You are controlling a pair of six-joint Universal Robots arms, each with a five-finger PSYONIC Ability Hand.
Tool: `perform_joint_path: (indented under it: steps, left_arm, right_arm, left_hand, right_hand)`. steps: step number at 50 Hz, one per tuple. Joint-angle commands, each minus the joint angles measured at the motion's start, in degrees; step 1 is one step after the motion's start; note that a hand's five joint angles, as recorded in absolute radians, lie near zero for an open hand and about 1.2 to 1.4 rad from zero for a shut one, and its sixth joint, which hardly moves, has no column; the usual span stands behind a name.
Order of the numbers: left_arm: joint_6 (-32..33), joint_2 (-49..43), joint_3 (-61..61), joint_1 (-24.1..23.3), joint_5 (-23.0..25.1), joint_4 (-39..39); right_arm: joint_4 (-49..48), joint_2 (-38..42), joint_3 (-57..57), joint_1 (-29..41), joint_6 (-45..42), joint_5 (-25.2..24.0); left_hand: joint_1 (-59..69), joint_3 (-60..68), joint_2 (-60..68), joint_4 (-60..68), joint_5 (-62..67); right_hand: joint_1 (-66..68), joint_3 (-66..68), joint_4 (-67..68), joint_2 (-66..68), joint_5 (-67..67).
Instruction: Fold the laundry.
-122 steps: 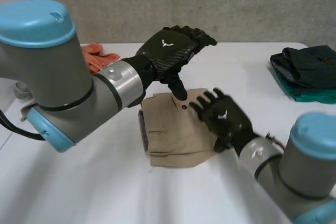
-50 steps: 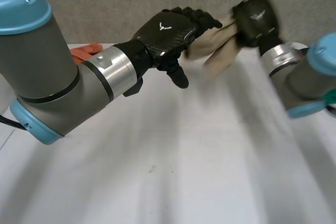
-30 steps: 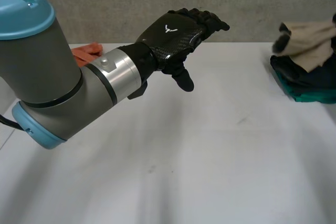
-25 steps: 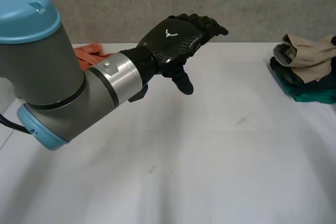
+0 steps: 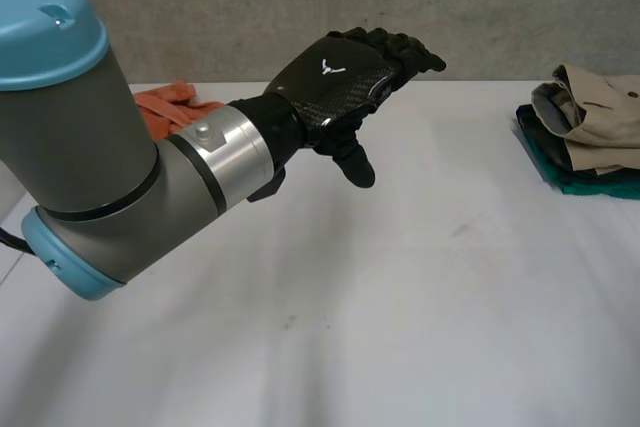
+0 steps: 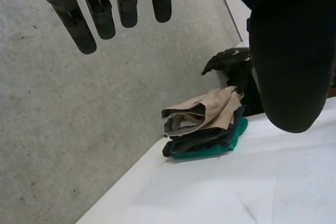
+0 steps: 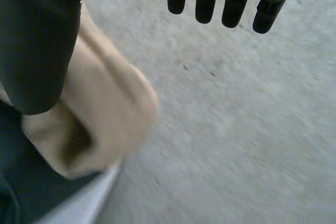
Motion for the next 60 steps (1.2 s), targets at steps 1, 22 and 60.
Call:
perform_joint_path:
  steps: [1, 22, 60]
  left_arm:
    - [-0.15, 0.64, 0.4, 0.11, 0.01, 0.43]
    - [18.02, -10.49, 4.62, 31.12, -10.37, 9.13]
    - [2.86, -1.93, -4.86, 18.23, -11.59, 32.42]
  right_arm:
    - [10.26, -7.62, -0.86, -2.7, -17.16, 12.85]
    - [-0.92, -28.81, 27.85, 32.01, -21.11, 3.99]
    - [3.94, -32.67, 45.72, 32.55, -35.9, 8.38]
  left_hand:
    - [0.48, -0.38, -0.32, -0.14, -1.13]
    - [1.66, 0.8, 0.86, 1.04, 0.05]
    - [69.09, 68.23, 68.29, 68.47, 67.48]
  right_hand:
    - [-2.85, -2.09, -1.87, -2.01, -2.69]
    - [-2.85, -2.09, -1.87, -2.01, -2.69]
    - [-2.85, -2.09, -1.87, -2.01, -2.69]
